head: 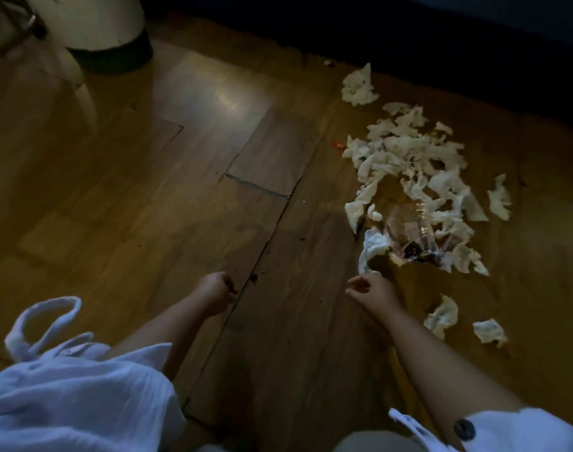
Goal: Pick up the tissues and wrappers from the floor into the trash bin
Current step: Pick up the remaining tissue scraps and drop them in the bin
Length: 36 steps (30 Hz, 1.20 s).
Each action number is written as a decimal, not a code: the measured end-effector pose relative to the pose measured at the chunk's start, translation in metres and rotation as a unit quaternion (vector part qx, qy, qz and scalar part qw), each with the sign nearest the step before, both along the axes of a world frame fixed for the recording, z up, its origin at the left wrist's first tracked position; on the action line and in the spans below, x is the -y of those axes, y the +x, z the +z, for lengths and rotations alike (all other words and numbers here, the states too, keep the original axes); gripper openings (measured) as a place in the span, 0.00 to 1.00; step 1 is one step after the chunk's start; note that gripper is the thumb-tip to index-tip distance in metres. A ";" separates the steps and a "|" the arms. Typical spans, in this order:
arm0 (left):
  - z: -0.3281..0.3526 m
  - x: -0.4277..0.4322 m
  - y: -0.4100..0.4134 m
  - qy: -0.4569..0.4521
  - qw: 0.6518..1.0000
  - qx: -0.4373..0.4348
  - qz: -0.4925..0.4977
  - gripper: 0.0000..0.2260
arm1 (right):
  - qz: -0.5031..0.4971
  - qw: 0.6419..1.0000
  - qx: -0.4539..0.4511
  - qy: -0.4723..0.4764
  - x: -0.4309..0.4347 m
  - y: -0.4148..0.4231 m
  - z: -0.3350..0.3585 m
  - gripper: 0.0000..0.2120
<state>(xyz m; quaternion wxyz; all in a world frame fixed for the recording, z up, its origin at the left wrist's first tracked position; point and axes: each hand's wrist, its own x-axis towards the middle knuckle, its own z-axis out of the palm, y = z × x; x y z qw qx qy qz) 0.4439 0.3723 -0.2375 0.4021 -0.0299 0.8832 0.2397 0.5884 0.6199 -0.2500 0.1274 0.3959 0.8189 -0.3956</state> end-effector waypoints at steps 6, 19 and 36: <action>0.044 -0.102 0.017 0.087 0.972 -0.010 -0.217 0.04 | 0.097 0.987 0.055 0.117 -0.023 0.066 -0.005 0.30; 0.058 -0.209 0.072 0.164 0.960 0.070 -0.218 0.11 | -0.238 0.949 -0.153 0.135 -0.056 0.102 -0.025 0.15; 0.004 -0.198 0.107 0.269 0.957 0.074 -0.077 0.05 | -0.428 0.881 -0.117 0.165 -0.115 0.123 -0.011 0.26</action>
